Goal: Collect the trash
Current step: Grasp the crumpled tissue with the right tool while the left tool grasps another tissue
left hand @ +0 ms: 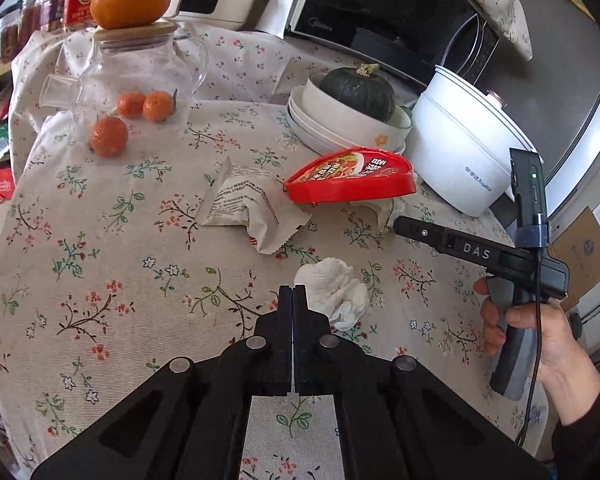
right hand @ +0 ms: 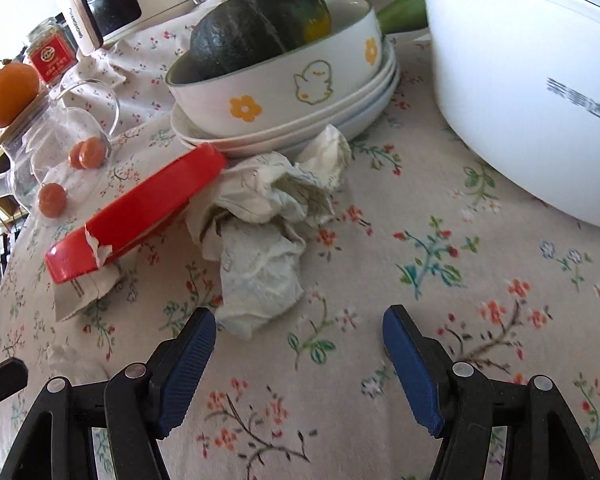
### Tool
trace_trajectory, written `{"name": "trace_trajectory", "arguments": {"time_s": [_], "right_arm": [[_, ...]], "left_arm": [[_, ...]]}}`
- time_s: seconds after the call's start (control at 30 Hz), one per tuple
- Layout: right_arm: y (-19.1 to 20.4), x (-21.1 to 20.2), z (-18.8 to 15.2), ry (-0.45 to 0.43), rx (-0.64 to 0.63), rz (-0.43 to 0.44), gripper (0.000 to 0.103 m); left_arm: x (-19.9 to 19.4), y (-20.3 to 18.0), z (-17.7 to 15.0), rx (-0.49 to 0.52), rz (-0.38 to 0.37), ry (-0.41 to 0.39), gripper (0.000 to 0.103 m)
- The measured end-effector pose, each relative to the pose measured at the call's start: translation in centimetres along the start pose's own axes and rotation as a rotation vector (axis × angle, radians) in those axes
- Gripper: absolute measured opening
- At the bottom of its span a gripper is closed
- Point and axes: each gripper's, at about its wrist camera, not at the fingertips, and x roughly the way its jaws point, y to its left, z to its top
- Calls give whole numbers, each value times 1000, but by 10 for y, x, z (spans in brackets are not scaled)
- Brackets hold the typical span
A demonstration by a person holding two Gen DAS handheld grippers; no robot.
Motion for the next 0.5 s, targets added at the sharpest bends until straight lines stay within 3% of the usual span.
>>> {"name": "trace_trajectory", "arguments": {"time_s": [0.1, 0.13, 0.17, 0.23, 0.27, 0.3, 0.5], "right_arm": [[11, 11, 9, -29, -28, -19, 70], [14, 14, 12, -36, -36, -22, 63], [15, 16, 14, -42, -43, -26, 49], [18, 19, 17, -32, -55, 1, 25], [18, 21, 17, -22, -59, 16, 21], [18, 19, 16, -19, -66, 22, 19], [2, -5, -2, 3, -96, -5, 16]], "left_arm": [[-5, 1, -1, 12, -11, -17, 1], [-6, 1, -1, 11, -11, -18, 2], [-5, 0, -1, 11, -12, -11, 9], [-3, -1, -1, 9, -16, -7, 34], [-3, -3, -1, 10, -12, -16, 52], [-3, -5, -1, 18, -9, -23, 58], [17, -16, -2, 54, 4, 15, 58]]}}
